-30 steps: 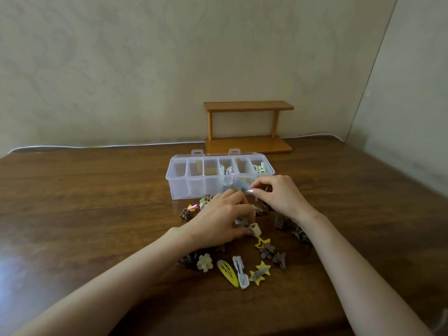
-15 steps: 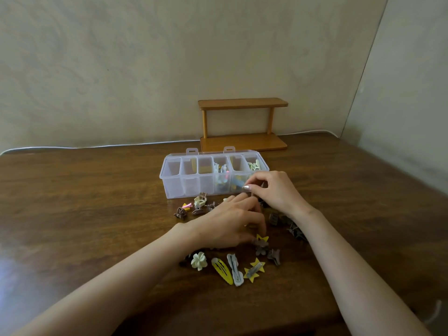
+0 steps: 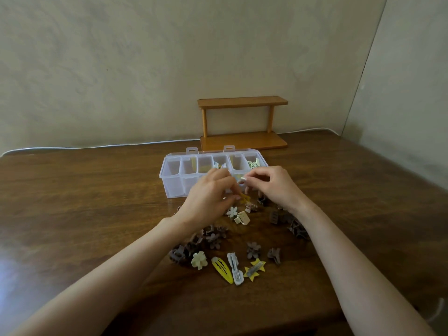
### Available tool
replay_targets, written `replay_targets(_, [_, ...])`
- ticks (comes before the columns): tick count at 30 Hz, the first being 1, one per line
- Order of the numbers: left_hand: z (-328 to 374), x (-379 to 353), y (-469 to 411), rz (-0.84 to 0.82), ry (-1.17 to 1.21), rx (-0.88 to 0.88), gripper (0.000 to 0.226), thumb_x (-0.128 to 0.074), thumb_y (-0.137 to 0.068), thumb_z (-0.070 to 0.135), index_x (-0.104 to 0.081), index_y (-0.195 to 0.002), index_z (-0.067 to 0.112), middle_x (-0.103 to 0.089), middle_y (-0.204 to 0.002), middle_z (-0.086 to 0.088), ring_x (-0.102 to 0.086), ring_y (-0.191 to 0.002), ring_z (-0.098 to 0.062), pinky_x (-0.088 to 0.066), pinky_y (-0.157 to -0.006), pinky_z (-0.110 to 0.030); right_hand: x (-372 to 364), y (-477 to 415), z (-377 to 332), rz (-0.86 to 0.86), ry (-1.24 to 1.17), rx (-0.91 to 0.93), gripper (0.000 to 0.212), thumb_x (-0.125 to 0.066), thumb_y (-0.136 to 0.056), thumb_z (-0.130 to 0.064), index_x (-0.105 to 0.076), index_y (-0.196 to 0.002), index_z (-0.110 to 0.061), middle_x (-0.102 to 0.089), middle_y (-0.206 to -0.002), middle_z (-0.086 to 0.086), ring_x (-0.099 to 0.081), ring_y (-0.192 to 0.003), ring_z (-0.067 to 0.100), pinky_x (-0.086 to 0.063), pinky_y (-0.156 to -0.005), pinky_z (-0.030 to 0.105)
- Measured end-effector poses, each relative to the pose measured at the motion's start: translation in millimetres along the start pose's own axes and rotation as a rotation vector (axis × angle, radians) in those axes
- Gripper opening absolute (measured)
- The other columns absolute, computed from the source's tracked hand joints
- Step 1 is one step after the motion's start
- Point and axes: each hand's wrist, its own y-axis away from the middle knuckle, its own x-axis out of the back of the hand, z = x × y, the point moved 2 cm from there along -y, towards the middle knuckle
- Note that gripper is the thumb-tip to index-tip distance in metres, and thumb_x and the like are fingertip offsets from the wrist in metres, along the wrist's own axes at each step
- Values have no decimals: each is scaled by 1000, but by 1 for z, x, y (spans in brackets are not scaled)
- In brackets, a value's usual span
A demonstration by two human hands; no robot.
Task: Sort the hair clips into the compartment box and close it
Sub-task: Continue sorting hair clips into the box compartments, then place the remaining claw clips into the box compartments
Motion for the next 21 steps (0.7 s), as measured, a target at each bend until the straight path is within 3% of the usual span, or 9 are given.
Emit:
replay_targets(3, [-3, 6, -6, 127, 20, 47, 7, -67, -81, 15, -60, -81, 17, -54, -90, 3, -46, -85, -12, -43, -68, -23, 3, 4, -9, -75, -287, -34, 26, -54, -91, -31, -71, -101, -13, -70, -88, 2, -62, -73, 11, -48, -62, 19])
replay_targets(6, [0, 6, -10, 168, 17, 34, 7, -69, -79, 15, -62, -81, 15, -54, -91, 2, -45, -87, -10, -37, -69, -14, 1, 4, -8, -122, -421, -69, 34, -59, -84, -31, -66, -110, -10, -70, -97, 9, -66, -80, 19, -52, -69, 27])
replay_targets(11, [4, 6, -11, 165, 17, 9, 14, -70, -78, 14, -61, -89, 15, -53, -96, 1, -45, -85, -7, -39, -68, -12, 0, 4, -7, -180, -579, -102, 29, -65, -81, -11, -63, -110, -7, -68, -89, 6, -65, -75, 15, -54, -63, 24])
replay_targets(13, [3, 10, -7, 113, 53, 45, 18, -68, -81, 19, -58, -96, 18, -49, -98, 7, -47, -80, -4, -43, -67, -15, 2, 3, -5, -93, -536, -96, 22, -65, -82, -3, -65, -103, -9, -67, -86, 5, -64, -72, 12, -53, -60, 22])
replay_targets(17, [-11, 21, 8, -64, 148, 108, 11, -67, -80, 25, -57, -83, 21, -52, -91, 12, -50, -82, -4, -44, -68, -18, 5, -4, 0, 236, -387, -90, 17, -64, -82, 3, -68, -90, -12, -65, -82, 4, -64, -72, 9, -53, -58, 17])
replay_targets(21, [-14, 31, 27, -222, 184, 79, 14, -65, -79, 36, -58, -78, 24, -56, -90, 8, -51, -81, -5, -43, -68, -16, 9, -18, -8, 429, -183, -46, 14, -68, -80, -1, -69, -87, -13, -66, -81, -4, -61, -74, 2, -50, -61, 11])
